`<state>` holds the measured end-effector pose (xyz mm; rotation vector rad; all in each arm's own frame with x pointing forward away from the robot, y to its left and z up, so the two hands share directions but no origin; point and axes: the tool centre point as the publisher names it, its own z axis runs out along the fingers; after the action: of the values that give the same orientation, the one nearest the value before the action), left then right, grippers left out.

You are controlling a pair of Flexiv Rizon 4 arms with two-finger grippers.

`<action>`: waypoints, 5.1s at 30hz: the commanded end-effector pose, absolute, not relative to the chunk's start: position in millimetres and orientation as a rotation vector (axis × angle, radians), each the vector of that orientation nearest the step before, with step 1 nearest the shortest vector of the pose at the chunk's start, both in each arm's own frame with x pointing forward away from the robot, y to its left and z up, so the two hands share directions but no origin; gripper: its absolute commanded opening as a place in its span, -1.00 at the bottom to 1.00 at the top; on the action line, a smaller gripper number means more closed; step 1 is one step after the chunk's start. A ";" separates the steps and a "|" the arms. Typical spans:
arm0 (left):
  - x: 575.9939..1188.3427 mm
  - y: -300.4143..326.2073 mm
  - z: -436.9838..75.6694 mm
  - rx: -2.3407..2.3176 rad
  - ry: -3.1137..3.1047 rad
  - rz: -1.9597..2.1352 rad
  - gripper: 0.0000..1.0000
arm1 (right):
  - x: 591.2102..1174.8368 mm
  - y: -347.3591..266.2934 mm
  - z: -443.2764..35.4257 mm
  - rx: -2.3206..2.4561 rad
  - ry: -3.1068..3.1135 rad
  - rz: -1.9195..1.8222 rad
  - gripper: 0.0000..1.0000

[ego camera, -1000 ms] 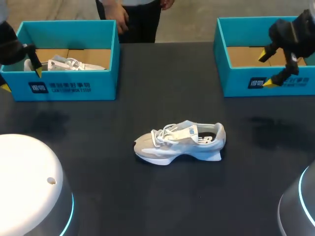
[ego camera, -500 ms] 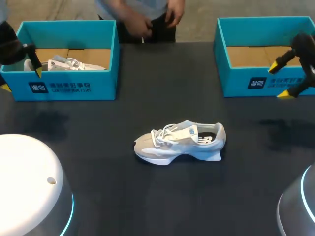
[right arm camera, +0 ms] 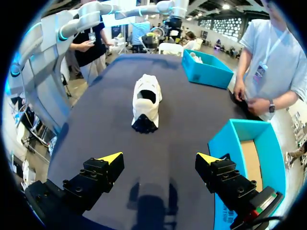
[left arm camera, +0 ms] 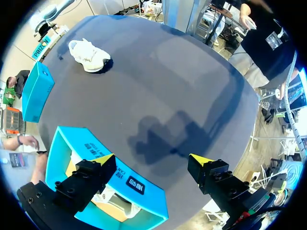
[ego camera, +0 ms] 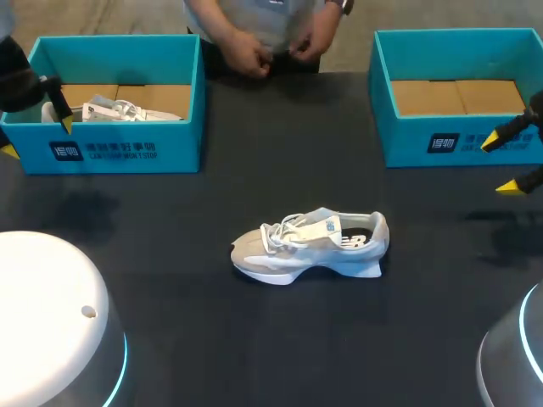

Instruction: Take the shoe out of the shoebox, open the shoe tongue, remove and reinsert the insole, then place the shoe into the shoebox

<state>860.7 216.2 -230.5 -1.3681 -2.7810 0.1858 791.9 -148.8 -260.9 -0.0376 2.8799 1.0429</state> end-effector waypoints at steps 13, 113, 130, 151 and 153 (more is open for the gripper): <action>859.8 216.4 -230.6 -1.369 -2.782 0.183 1.00 | 779.0 -162.9 -269.2 -0.071 2.832 1.109 1.00; 859.8 216.4 -230.6 -1.369 -2.782 0.183 1.00 | 770.7 -150.6 -378.5 0.005 2.669 1.272 1.00; 859.8 216.4 -230.6 -1.369 -2.782 0.183 1.00 | 791.1 -108.8 -382.8 -0.132 2.740 1.294 1.00; 859.8 216.4 -230.6 -1.369 -2.782 0.183 1.00 | 808.2 -47.7 -401.7 -0.389 2.841 1.342 1.00; 859.8 216.4 -230.6 -1.369 -2.782 0.183 1.00 | 808.5 -41.4 -403.0 -0.412 2.852 1.344 1.00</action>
<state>860.7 216.2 -230.5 -1.3681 -2.7810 0.1857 798.4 -49.5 -397.5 -0.3705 2.8077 1.3344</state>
